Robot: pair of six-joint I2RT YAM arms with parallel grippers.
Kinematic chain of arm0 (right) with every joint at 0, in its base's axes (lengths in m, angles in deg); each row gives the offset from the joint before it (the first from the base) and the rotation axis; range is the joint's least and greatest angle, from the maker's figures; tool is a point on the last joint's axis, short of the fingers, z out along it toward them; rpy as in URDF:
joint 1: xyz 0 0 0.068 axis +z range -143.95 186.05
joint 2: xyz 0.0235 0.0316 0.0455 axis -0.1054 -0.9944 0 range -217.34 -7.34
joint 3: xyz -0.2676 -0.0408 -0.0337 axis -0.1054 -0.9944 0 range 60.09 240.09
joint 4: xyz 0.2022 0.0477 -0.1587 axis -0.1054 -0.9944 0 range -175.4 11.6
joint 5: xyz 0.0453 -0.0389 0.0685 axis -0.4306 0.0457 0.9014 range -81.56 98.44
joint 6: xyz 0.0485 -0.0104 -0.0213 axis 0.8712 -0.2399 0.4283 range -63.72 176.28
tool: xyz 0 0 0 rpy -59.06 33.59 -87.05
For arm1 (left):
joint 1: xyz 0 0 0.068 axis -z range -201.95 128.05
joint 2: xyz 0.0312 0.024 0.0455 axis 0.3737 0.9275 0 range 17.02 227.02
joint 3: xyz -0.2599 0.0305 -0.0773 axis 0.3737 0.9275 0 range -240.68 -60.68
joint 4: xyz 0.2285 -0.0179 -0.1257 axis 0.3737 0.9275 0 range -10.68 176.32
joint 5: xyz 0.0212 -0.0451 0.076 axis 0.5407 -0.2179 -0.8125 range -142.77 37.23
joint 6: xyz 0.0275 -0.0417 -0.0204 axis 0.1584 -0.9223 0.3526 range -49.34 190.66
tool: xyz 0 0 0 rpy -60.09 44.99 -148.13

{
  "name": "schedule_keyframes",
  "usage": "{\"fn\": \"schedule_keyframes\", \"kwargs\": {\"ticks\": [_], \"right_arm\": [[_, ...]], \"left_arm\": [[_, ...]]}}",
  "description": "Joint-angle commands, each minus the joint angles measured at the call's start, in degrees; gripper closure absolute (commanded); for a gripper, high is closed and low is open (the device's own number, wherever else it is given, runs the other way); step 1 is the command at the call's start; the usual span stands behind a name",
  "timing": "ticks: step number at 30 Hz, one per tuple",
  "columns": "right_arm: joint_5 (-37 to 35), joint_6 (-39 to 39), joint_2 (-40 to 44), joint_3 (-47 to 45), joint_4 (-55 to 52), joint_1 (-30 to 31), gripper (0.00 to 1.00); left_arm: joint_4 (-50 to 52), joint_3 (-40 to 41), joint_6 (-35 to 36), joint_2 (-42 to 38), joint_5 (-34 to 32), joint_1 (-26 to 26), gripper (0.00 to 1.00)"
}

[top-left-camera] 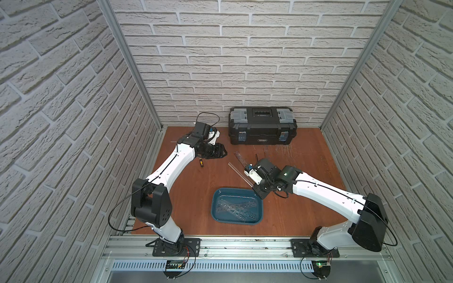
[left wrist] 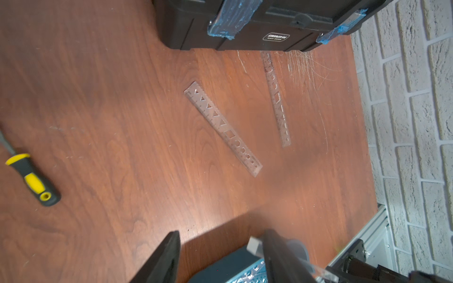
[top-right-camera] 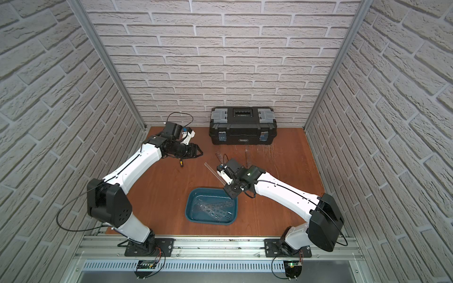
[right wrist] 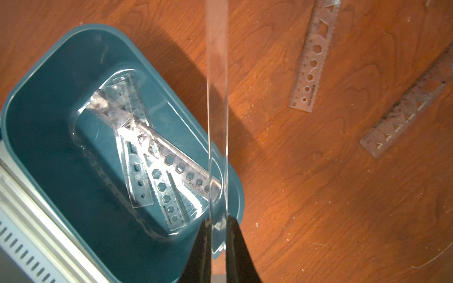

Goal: Put the scattered rulers into the storage box
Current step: Place the ruler in the storage box.

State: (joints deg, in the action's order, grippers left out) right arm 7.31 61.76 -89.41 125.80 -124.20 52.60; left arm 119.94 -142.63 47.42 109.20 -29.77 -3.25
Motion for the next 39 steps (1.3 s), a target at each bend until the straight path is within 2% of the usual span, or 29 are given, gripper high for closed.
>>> {"fn": "schedule_keyframes", "kwargs": {"ticks": [1, 12, 23, 32, 36, 39], "right_arm": [[0.7, -1.2, 2.3, -1.1, 0.1, 2.2, 0.97], [-0.7, 1.8, 3.1, -6.4, 2.4, 9.7, 0.97], [-4.6, 1.6, -0.6, -5.6, 1.1, 15.6, 0.98], [-6.8, 1.7, -0.7, -5.9, 1.4, 17.0, 0.96], [-8.6, 2.0, 0.2, -5.7, 1.7, 17.2, 0.62], [-11.2, 2.5, 3.1, -5.7, 3.1, 17.1, 0.48]], "left_arm": [[0.5, 2.1, -0.1, -3.3, 0.6, -1.1, 0.41], [-0.7, 5.4, -1.0, -5.8, 0.9, -2.2, 0.41], [-1.1, 7.3, -1.4, -7.2, 0.7, -2.3, 0.40], [-1.2, 7.3, -1.4, -7.0, 0.7, -2.2, 0.40], [-0.7, 6.6, -1.2, -6.7, 0.6, -2.3, 0.40], [0.0, 5.5, -0.8, -6.3, 0.6, -2.3, 0.40]]}}
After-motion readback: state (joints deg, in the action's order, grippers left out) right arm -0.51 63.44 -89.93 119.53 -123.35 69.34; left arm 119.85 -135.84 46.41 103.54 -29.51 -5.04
